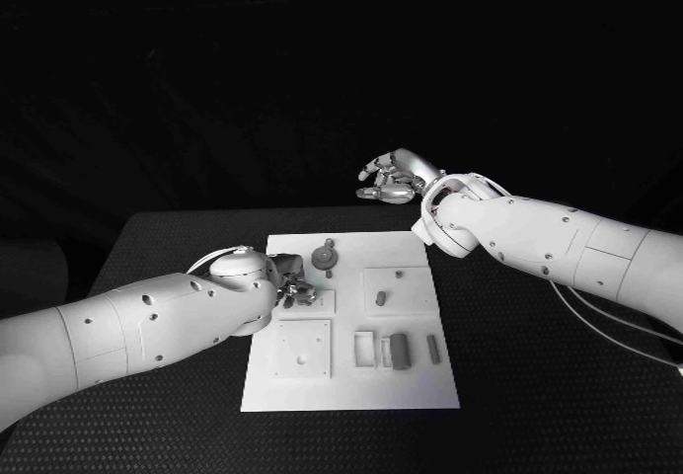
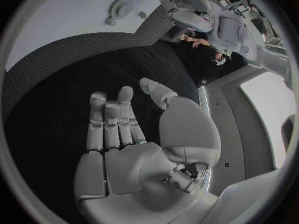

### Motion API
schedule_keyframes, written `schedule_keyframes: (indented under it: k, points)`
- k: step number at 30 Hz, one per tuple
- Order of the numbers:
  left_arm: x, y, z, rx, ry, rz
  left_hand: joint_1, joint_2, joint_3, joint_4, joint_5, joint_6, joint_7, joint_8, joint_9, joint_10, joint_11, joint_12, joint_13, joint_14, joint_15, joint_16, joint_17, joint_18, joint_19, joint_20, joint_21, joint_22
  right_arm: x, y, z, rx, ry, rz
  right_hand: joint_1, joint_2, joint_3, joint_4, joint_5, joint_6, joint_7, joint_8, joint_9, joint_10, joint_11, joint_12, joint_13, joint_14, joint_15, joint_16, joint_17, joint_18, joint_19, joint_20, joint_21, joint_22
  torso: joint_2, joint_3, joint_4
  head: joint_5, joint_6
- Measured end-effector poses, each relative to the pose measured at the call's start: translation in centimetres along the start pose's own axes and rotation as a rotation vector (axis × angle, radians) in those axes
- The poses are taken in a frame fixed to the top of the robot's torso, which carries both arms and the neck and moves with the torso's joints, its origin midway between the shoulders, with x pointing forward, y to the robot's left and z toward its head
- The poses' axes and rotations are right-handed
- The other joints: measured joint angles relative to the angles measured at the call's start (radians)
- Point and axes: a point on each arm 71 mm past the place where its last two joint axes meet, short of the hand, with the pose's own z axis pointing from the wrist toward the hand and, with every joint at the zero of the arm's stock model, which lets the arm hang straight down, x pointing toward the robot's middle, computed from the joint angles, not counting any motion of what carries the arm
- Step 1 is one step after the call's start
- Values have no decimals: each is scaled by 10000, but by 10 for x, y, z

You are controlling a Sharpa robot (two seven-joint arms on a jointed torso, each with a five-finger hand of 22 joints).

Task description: Assemble the parts on the task board

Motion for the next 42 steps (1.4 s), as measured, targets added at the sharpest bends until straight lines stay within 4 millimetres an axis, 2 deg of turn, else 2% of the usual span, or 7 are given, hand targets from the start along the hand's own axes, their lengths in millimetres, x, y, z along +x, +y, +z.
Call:
schedule_keyframes:
  k: [5, 35, 38, 40, 42]
  points:
    - [0, 0, 0, 33, 23, 43, 107, -107, 2, 2, 28, 0, 0, 2, 7, 0, 0, 0, -27, -1, 1, 40, -53, 0, 1, 0, 0, 0, 0, 0, 0, -1, 6, 2, 0, 0, 0, 0, 0, 0, 0, 0, 0, 0, 0, 0, -7, 0, 0, 0, 0, 1, 0, 0, 0, -1, 0, 5, 0, 0, -6]
    - [-7, -4, 3, -38, 634, 573, 134, -134, 12, 12, -130, 0, 0, 1, -27, -9, -8, 30, -124, -34, 32, 116, -202, 0, 0, 3, -1, 4, 1, 1, 1, -4, 22, 4, -39, 39, 0, 0, 0, -1, 1, 0, -8, 0, 0, 0, -5, 0, 0, 0, 1, 0, 0, 0, 0, 7, -5, 5, 6, -2, -12]
    - [-7, -4, 3, -46, 646, 527, 79, -79, -3, 80, -228, 0, 0, 2, -19, -9, -8, 39, -149, -34, 33, 116, -243, 1, 0, 4, -1, 4, 1, 0, 1, -2, 20, 2, -39, 39, 0, 0, 0, -1, 1, 0, -8, 0, 0, 0, -5, 0, 0, 0, 1, 0, 0, 0, 0, 6, -5, 3, 6, -2, -5]
    - [-7, -3, 3, -55, 656, 496, -6, 7, -36, 293, -602, 0, 0, 1, -34, -9, -9, 39, -181, -35, 33, 116, -299, 1, 0, 4, -1, 3, 1, 0, 1, 0, 20, 2, -39, 39, 0, 0, 0, -1, 1, 0, -7, -1, 0, 0, -5, 0, 0, 0, 1, 0, 0, 0, -33, 6, -5, 2, 6, -2, -3]
    - [-7, -3, 3, -64, 663, 474, -39, 38, -64, 364, -750, 0, 0, 1, -51, -9, -9, 39, -192, -36, 34, 123, -328, 1, 0, 5, -1, 3, 1, 0, 1, 2, 19, 1, -39, 39, 0, 0, 0, -1, 1, 0, -7, 0, 0, 0, -4, 0, 0, 0, 0, 0, 0, 0, -40, 6, -5, 2, 6, 2, -3]
